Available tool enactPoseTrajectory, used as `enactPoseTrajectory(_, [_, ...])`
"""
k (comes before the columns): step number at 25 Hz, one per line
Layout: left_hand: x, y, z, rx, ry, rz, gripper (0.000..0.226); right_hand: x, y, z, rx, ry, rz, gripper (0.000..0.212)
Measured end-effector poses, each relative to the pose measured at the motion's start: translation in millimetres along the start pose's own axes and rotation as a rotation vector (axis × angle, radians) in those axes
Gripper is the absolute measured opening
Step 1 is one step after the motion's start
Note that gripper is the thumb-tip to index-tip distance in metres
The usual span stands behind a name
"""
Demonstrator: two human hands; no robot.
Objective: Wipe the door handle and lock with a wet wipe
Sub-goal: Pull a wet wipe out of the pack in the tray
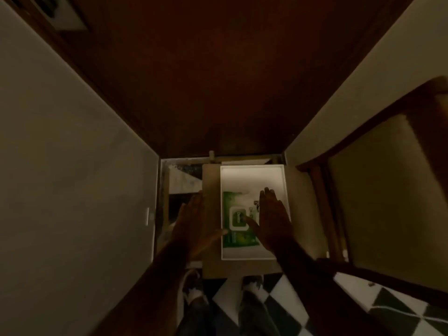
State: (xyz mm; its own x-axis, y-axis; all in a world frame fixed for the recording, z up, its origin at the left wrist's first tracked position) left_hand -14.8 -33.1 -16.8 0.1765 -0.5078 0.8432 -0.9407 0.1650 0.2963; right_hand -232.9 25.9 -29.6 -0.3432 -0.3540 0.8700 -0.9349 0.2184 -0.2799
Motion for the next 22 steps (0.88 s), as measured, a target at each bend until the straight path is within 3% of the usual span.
enactPoseTrajectory(5, [-98.5,-9.5,25.0,0.051,-0.061,-0.019,0.117,-82.9,3.4,13.1,-0.037,0.006,0.024,0.101])
enactPoseTrajectory(9, [-150.0,-9.8,45.0,0.082,-0.108,0.011,0.112,-115.4,-11.9,32.4,-0.012,-0.010,0.105,0.084])
enactPoseTrajectory(16, [-180.4,-3.4,53.6,0.065,-0.144,-0.004,0.100,-121.2,-22.7,63.6,-0.079,0.021,0.005,0.063])
enactPoseTrajectory(20, [-172.8,7.6,51.2,-0.041,0.014,0.001,0.092,-123.5,-30.4,65.1,-0.095,0.004,0.000,0.059])
enactPoseTrajectory(22, [-178.8,4.1,51.7,-0.027,-0.114,0.038,0.096,-119.4,-30.9,61.2,-0.062,0.041,0.075,0.052])
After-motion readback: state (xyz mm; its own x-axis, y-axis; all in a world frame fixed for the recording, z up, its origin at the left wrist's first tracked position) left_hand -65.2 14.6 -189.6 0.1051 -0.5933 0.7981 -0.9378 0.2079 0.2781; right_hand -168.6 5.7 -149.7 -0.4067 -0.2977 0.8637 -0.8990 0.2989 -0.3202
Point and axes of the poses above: each hand's wrist, its own z-axis towards the middle knuckle, its own x-axis out of the back of the hand, y = z × x, the point moved 4 cm from there along z, towards the middle knuckle, and after that the axes turned 5 degrees about x, right-handed, at the moved point
